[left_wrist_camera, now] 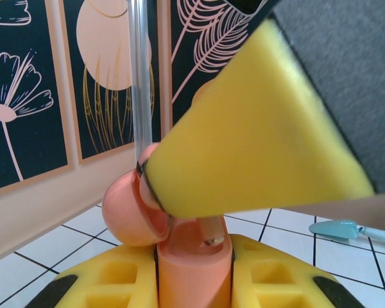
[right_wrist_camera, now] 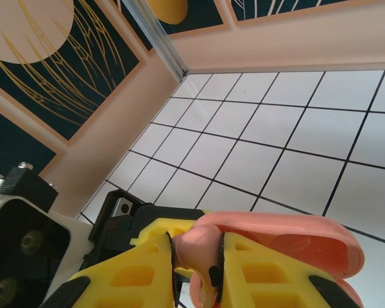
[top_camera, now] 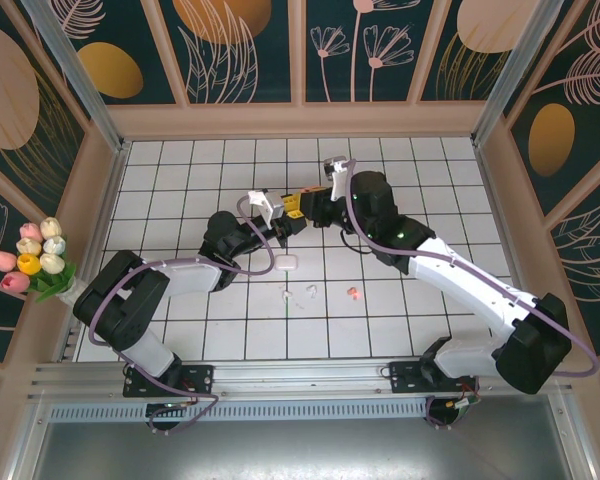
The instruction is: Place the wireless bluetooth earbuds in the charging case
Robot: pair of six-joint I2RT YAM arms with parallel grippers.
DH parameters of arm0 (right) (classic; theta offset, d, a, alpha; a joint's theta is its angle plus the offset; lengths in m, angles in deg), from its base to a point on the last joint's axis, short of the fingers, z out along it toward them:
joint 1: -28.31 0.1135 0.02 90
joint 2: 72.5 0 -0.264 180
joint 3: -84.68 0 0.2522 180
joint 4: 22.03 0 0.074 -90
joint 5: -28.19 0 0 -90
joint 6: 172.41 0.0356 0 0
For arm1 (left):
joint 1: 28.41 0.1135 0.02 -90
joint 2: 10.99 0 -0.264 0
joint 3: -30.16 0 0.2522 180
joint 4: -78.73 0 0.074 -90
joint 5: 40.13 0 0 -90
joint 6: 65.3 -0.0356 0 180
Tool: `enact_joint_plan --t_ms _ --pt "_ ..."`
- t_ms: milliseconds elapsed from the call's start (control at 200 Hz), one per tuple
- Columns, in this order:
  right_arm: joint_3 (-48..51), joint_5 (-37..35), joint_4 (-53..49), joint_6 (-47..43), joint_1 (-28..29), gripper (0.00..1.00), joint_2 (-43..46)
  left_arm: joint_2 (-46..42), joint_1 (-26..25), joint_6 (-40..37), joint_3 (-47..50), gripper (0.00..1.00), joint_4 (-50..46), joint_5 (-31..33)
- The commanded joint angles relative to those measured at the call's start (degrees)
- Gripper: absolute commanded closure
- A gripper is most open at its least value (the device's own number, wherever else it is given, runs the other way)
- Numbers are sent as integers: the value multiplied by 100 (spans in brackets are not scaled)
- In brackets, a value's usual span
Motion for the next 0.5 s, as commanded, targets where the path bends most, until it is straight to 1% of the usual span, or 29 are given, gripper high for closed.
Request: enact_joint_plan --t_ms 0,270,495 --pt "121 -266 173 -164 76 79 -34 -6 40 123 -129 100 214 -131" --pt "127 -643 36 -485 286 79 -127 -16 34 150 -136 100 241 -126" --pt "43 -743 -161 -780 524 79 -316 -7 42 143 -144 100 216 -93"
